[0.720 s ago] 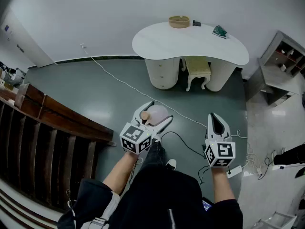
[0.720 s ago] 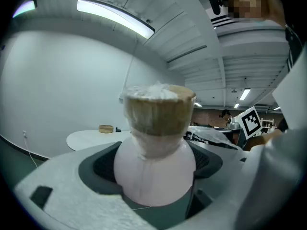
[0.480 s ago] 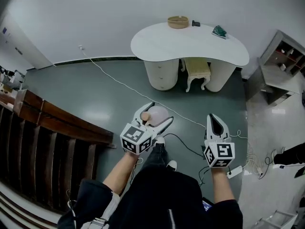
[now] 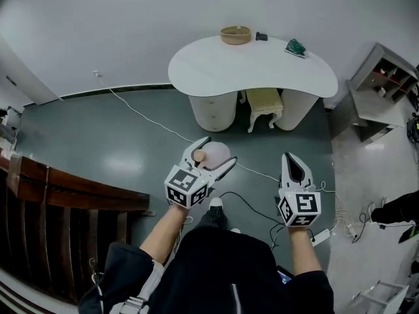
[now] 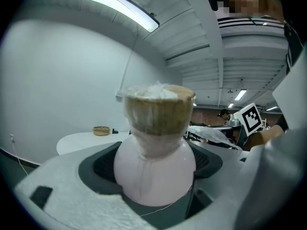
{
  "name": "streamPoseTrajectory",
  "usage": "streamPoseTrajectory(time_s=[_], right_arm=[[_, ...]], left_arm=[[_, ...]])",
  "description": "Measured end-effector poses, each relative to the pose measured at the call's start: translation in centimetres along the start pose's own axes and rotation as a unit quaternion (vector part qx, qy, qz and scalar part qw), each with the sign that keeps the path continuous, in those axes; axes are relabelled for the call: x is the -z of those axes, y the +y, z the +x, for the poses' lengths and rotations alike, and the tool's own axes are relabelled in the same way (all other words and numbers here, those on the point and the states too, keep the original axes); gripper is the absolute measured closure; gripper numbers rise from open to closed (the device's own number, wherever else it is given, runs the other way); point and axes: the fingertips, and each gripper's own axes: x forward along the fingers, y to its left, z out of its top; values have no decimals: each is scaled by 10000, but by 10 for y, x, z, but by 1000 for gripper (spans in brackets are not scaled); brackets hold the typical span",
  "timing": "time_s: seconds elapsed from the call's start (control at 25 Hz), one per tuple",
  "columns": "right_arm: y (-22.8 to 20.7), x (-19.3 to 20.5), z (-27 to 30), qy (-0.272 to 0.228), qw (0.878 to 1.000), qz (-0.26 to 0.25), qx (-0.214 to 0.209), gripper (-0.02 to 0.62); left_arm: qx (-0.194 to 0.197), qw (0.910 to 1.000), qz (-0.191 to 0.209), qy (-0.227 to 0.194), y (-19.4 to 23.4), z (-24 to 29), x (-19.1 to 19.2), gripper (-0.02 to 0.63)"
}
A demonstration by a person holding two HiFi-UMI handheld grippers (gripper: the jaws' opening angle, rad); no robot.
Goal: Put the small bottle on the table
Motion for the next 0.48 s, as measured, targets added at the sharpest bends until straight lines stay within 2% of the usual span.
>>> streamPoseTrajectory(time_s=[0.2, 0.48], right_arm=[[1, -13, 42, -18, 9999, 1, 149, 598], [4, -15, 78, -55, 9990, 135, 419, 598]], left_arm=[[189, 9998, 81, -1, 38, 20, -13, 196], [424, 9989, 179, 128, 78, 34, -9, 196]])
